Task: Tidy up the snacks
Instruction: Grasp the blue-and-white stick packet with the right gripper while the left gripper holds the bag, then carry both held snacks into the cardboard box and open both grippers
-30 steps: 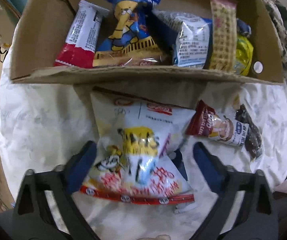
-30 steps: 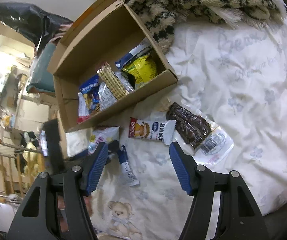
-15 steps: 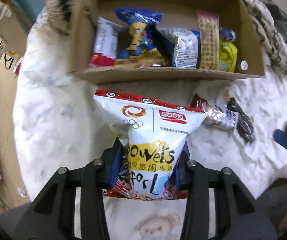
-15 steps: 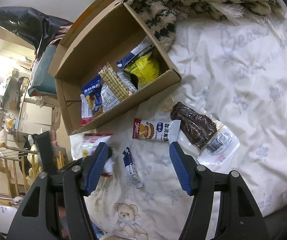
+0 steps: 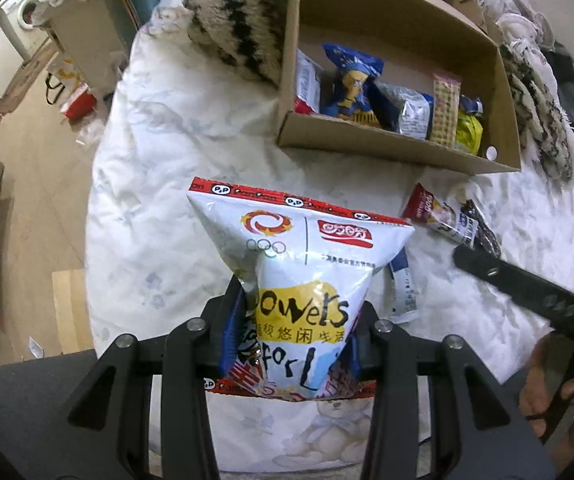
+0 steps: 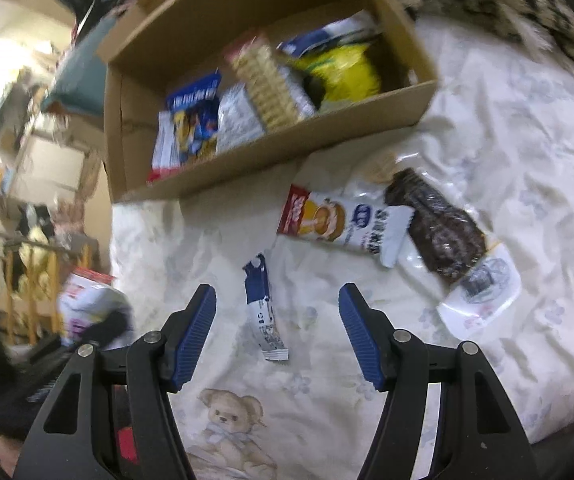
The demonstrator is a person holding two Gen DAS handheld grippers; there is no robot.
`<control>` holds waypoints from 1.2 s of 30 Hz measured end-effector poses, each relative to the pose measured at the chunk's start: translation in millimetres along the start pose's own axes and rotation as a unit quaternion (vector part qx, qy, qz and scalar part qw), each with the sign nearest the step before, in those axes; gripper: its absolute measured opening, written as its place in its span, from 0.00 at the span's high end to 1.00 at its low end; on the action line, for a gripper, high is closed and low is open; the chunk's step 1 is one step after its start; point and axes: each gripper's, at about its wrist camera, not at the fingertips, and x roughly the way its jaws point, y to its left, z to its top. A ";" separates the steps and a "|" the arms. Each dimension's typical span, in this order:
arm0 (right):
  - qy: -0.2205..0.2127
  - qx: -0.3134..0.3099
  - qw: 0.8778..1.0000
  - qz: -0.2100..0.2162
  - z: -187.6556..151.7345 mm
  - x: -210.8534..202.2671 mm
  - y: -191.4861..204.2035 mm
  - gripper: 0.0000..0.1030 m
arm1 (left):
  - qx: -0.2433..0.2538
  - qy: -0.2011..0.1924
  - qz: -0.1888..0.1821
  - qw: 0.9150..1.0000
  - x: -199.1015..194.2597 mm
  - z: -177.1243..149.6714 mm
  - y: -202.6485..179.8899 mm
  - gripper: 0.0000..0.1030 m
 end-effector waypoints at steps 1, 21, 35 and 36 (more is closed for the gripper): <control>0.006 -0.010 1.000 -0.007 -0.1 6.4 4.5 0.35 | -0.003 -0.002 0.001 1.000 -0.3 0.0 0.7 0.64; 0.056 -0.141 0.979 -0.132 -14.5 94.9 50.4 0.63 | 0.002 -0.021 0.044 0.999 14.1 12.6 -1.1 0.64; 0.016 -0.133 0.989 -0.069 -12.5 36.6 54.0 0.84 | 0.014 -0.042 0.064 0.997 17.7 9.6 -1.6 0.64; 0.013 -0.131 0.989 -0.066 -12.5 33.0 53.6 0.84 | 0.013 -0.043 0.064 0.997 18.4 9.5 -1.1 0.64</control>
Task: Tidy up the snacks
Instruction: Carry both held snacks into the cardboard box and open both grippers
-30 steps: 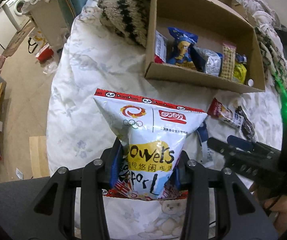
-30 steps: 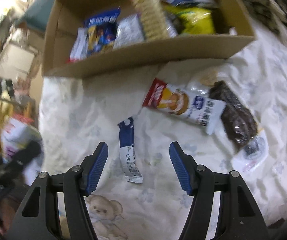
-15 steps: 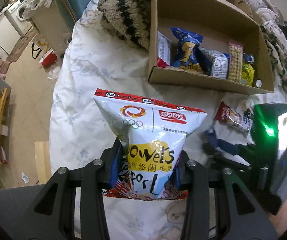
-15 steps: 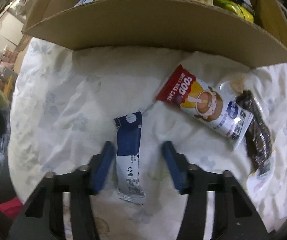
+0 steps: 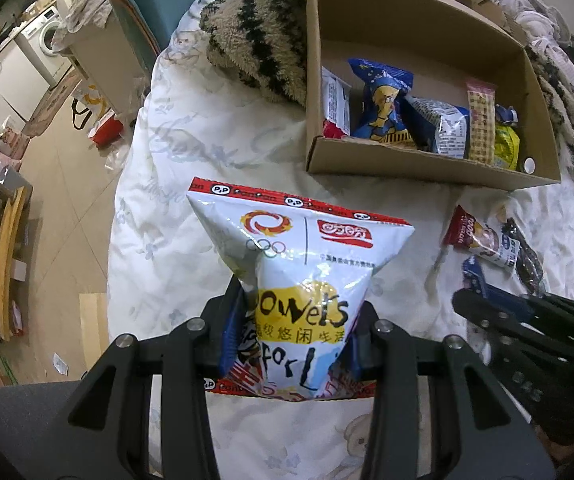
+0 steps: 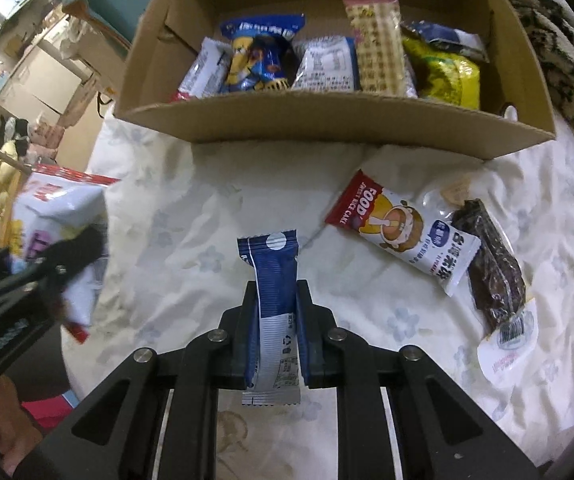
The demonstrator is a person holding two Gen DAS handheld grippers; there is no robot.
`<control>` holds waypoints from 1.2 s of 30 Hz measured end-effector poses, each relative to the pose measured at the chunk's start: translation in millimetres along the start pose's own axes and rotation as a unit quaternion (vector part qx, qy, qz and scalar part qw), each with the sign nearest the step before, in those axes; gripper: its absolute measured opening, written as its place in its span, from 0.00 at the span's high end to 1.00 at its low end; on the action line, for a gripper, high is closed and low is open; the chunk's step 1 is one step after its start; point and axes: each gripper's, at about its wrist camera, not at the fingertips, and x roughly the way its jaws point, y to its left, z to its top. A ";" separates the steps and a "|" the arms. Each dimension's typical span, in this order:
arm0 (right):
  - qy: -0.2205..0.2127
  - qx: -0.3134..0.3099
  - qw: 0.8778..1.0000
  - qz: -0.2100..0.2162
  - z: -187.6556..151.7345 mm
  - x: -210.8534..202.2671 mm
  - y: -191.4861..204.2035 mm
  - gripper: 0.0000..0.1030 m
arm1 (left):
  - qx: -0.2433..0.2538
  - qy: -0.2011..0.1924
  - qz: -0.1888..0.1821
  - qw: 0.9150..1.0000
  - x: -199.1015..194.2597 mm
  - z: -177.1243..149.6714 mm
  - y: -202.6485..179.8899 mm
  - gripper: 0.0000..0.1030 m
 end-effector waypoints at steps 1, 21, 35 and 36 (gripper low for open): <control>-0.002 0.001 1.000 0.003 -2.2 -3.4 -1.1 0.84 | -0.002 -0.001 0.000 1.000 0.7 -0.2 1.1 0.64; -0.166 -0.002 0.982 0.090 26.8 -106.3 -11.3 0.84 | 0.012 -0.112 -0.005 0.994 -55.6 44.4 -10.4 0.64; -0.206 0.069 0.973 0.084 96.9 -112.7 -80.8 0.83 | 0.017 -0.116 -0.031 0.993 -40.8 117.1 -38.5 0.64; -0.205 0.069 0.973 0.080 101.1 -111.0 -83.7 0.83 | 0.017 -0.113 -0.031 0.993 -36.2 120.6 -40.9 0.64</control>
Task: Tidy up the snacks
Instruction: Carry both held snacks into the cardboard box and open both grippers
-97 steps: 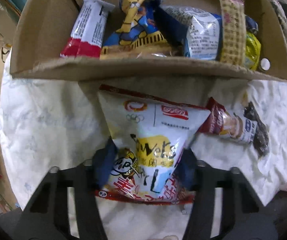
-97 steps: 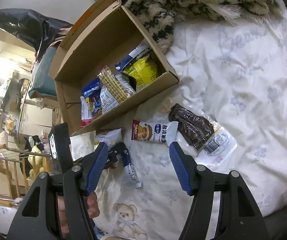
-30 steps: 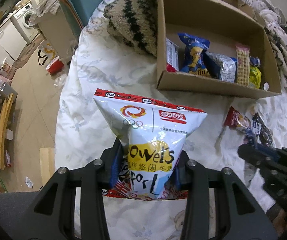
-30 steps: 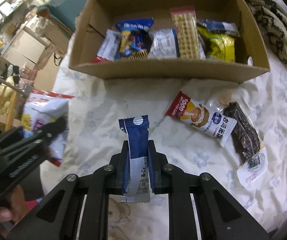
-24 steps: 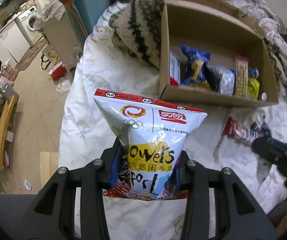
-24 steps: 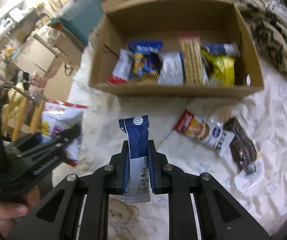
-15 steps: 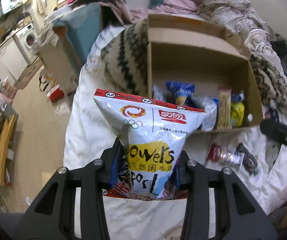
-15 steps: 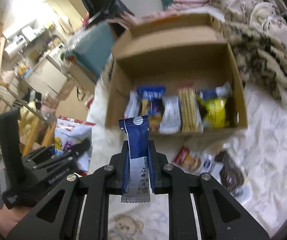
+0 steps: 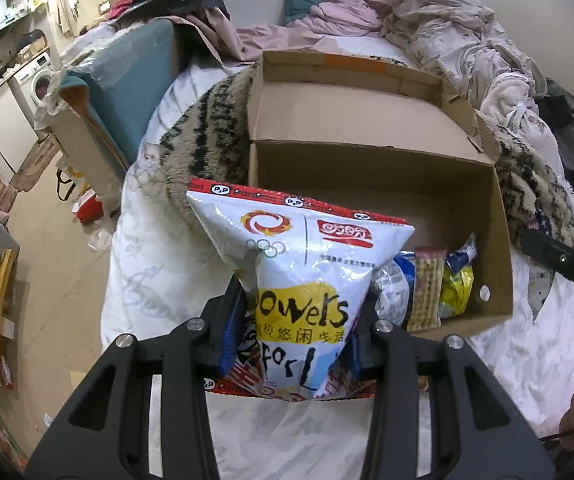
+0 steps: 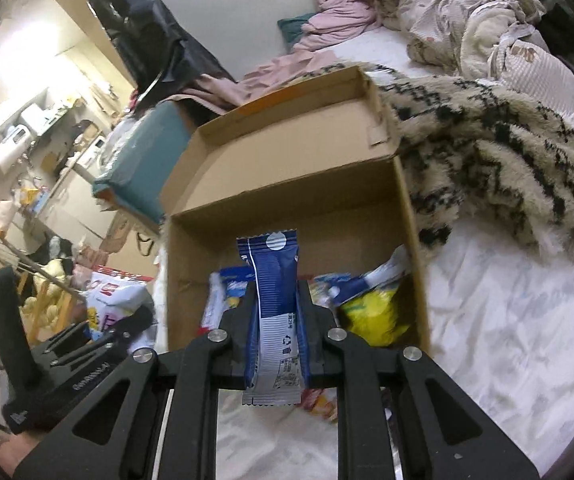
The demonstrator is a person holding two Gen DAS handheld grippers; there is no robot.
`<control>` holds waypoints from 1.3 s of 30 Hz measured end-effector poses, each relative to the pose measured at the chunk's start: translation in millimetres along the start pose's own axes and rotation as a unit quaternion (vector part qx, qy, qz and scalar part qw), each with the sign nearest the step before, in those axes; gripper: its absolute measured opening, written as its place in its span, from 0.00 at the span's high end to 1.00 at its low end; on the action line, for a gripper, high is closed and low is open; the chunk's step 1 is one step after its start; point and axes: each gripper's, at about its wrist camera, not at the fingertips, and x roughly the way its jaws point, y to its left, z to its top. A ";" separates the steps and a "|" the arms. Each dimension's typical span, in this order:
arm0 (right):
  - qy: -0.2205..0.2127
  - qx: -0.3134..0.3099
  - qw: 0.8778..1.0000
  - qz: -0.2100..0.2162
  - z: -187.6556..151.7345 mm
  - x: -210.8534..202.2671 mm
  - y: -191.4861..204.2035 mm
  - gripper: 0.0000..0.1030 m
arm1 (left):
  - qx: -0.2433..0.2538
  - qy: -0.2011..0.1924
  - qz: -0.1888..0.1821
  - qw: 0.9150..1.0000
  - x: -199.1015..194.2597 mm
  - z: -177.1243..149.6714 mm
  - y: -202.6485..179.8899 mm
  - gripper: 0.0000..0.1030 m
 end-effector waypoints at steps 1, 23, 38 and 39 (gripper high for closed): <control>0.002 -0.001 1.000 -0.004 3.5 4.6 -3.4 0.83 | 0.001 0.002 0.000 1.000 3.8 0.9 -2.2 0.64; 0.050 0.030 0.998 -0.039 -3.2 51.6 -31.5 0.83 | 0.010 0.042 -0.014 0.999 64.4 -6.9 -26.7 0.62; 0.042 0.075 0.996 -0.018 -4.0 49.5 -45.7 0.33 | -0.004 0.000 -0.018 1.000 48.7 -5.9 -17.7 0.02; 0.041 0.074 0.996 -0.019 -3.9 48.0 -45.6 0.33 | -0.008 0.000 -0.021 1.000 46.5 -4.0 -16.9 0.02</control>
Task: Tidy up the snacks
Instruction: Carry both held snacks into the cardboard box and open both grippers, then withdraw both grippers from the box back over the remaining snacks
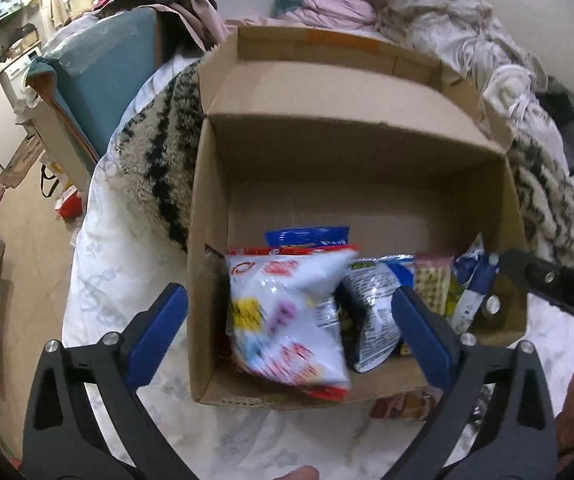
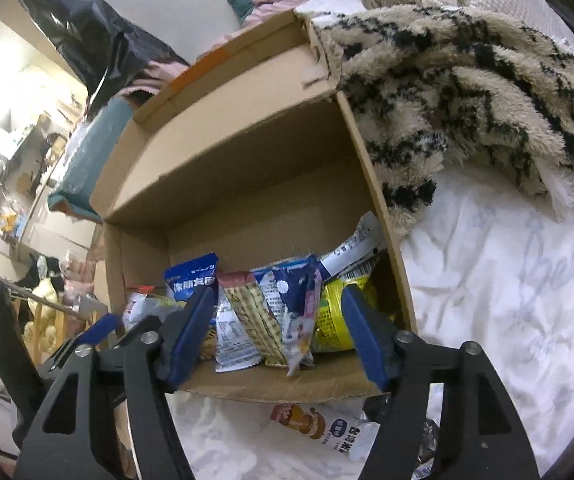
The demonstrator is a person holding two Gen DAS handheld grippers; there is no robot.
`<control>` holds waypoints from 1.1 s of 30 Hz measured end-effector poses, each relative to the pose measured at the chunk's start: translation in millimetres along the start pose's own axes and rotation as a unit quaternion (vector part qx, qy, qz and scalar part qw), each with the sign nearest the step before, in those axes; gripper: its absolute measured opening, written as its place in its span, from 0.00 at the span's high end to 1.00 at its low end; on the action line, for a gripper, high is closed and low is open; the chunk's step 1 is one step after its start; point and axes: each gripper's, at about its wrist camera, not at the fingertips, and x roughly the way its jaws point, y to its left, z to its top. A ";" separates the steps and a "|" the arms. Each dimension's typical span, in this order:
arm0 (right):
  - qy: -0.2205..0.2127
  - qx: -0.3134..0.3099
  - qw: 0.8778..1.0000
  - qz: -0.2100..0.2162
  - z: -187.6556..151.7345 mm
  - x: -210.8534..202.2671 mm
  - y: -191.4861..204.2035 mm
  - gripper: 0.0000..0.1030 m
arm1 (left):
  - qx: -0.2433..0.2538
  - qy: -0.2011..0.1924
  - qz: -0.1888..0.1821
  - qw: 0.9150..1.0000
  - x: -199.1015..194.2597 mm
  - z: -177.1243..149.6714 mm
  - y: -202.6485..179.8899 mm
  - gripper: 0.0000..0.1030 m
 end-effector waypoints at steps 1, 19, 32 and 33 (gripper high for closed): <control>0.000 -0.002 1.000 -0.001 -0.4 -1.4 1.4 0.33 | -0.002 0.003 -0.002 1.000 -1.5 1.5 0.4 0.02; -0.017 -0.013 1.000 -0.001 -30.1 -58.7 13.1 0.33 | -0.011 -0.011 0.006 1.000 -55.5 -22.4 24.5 0.02; 0.026 0.043 0.999 -0.016 -71.2 -65.2 -15.5 0.33 | -0.032 0.035 -0.001 0.999 -72.9 -80.5 47.9 0.02; 0.029 0.049 0.998 -0.018 -73.2 -64.3 -18.7 0.33 | -0.035 0.038 -0.002 0.999 -73.9 -84.1 48.8 0.02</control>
